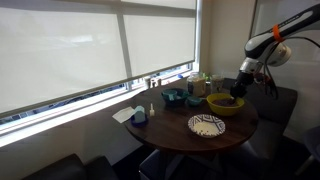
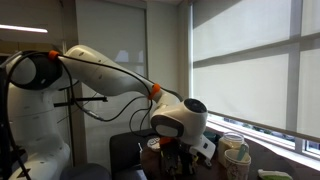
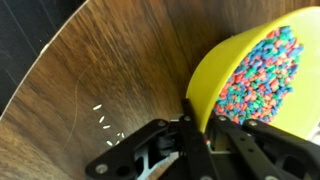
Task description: Move the yellow bowl to the left
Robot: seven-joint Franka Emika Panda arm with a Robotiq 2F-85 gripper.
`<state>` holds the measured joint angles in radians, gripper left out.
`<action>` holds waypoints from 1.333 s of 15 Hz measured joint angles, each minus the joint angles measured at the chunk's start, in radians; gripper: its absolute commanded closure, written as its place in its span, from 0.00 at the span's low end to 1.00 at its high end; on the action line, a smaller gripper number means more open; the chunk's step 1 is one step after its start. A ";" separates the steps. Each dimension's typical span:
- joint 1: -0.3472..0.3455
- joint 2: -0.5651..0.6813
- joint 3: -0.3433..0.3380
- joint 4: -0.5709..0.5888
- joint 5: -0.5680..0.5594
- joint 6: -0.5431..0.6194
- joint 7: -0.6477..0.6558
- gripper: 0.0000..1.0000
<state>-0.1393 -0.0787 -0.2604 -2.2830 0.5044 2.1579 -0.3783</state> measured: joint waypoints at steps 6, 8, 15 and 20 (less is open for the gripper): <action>0.000 -0.059 0.019 0.013 -0.001 0.022 0.025 0.97; 0.002 -0.107 0.027 0.021 -0.007 0.022 0.025 0.88; 0.005 -0.158 0.034 0.011 -0.019 0.022 0.024 0.97; 0.061 -0.202 0.065 0.052 -0.002 0.087 0.027 0.97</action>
<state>-0.0786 -0.2802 -0.1954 -2.2308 0.5026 2.2451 -0.3517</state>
